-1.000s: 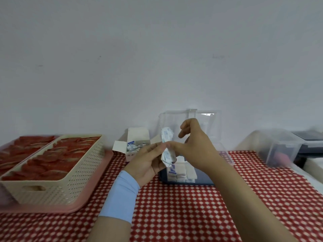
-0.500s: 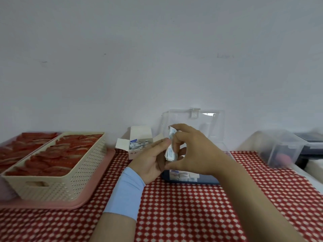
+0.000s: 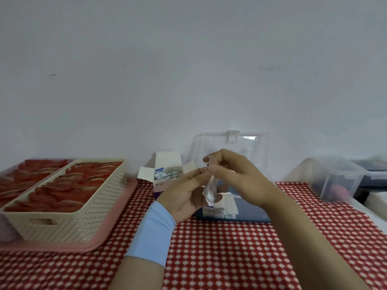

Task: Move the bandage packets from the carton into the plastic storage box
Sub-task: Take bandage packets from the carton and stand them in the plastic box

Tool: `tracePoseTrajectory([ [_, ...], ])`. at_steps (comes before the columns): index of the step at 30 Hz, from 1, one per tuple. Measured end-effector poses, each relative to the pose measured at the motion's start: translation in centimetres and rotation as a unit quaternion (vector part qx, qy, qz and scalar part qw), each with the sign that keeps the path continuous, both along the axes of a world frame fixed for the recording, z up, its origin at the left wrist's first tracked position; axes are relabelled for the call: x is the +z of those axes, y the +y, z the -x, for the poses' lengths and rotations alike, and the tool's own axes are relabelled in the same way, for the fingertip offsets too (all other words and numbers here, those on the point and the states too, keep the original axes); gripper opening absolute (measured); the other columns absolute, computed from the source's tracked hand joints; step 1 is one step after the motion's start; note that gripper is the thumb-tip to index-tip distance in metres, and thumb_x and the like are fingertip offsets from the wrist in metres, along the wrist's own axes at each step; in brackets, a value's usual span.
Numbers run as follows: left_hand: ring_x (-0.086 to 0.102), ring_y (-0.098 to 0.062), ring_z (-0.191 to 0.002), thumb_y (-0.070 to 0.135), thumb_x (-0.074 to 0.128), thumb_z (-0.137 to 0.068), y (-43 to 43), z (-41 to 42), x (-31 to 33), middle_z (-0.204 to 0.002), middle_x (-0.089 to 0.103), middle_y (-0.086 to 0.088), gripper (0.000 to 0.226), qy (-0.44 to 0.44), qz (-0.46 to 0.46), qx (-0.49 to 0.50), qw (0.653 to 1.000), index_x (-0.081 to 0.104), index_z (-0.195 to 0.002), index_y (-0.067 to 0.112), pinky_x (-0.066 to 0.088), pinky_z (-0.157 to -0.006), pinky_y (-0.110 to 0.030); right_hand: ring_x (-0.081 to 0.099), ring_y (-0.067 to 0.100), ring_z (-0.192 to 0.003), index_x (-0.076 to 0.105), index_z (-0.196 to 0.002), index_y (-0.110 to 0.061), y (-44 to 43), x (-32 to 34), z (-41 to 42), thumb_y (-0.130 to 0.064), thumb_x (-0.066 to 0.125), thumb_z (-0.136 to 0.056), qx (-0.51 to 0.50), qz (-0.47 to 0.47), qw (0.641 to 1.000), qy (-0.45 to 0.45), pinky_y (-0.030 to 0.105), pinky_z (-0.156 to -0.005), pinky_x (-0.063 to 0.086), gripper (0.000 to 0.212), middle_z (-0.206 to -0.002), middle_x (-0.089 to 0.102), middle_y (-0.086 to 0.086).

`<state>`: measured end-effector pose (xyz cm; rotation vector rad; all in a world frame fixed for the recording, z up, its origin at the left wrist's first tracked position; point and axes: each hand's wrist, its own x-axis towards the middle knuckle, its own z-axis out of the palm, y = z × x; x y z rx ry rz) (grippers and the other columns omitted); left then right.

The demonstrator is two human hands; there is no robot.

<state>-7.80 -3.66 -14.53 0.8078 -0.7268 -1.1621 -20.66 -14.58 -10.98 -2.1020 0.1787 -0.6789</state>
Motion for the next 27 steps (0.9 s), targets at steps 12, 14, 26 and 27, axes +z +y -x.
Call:
tracePoseTrajectory([
  [12, 0.068, -0.035, -0.107, 0.024, 0.050, -0.095, 0.4, -0.3, 0.2, -0.124, 0.067, -0.018, 0.042, -0.062, -0.038, -0.048, 0.996, 0.056, -0.130, 0.001, 0.058, -0.086, -0.049, 0.063, 0.010, -0.066, 0.074, -0.092, -0.007, -1.3, 0.7, 0.8, -0.014, 0.063, -0.097, -0.035, -0.103, 0.994, 0.031, 0.021, -0.071, 0.056, 0.014, -0.078, 0.072, 0.004],
  [14, 0.071, -0.031, -0.100, 0.022, 0.054, -0.090, 0.1, -0.2, 0.2, -0.117, 0.070, -0.017, 0.038, -0.065, -0.032, -0.031, 0.997, 0.061, -0.122, 0.002, 0.059, -0.086, -0.045, 0.065, 0.011, -0.067, 0.074, -0.092, -0.007, -1.1, 0.7, 0.6, -0.014, 0.064, -0.096, -0.044, -0.102, 0.993, 0.025, 0.021, -0.070, 0.057, 0.013, -0.080, 0.073, 0.006],
  [26, 0.073, -0.018, -0.080, 0.022, 0.065, -0.091, -0.9, -0.6, 1.2, -0.092, 0.074, -0.008, 0.019, 0.117, -0.013, 0.160, 0.980, 0.071, -0.095, 0.006, 0.057, -0.080, -0.031, 0.055, 0.009, -0.086, 0.064, -0.080, -0.028, 0.0, 0.2, 0.1, -0.034, 0.089, -0.065, -0.076, 0.199, 0.975, -0.066, 0.014, -0.074, 0.042, 0.030, -0.093, 0.056, -0.013],
  [27, 0.073, -0.017, -0.078, 0.023, 0.064, -0.093, -0.9, -0.6, 1.3, -0.090, 0.075, -0.007, 0.018, 0.123, -0.015, 0.167, 0.978, 0.069, -0.096, 0.006, 0.056, -0.082, -0.032, 0.055, 0.006, -0.088, 0.067, -0.078, -0.029, 0.1, 0.0, -0.1, -0.034, 0.091, -0.064, -0.066, 0.220, 0.972, -0.053, 0.013, -0.075, 0.042, 0.028, -0.094, 0.056, -0.014],
])
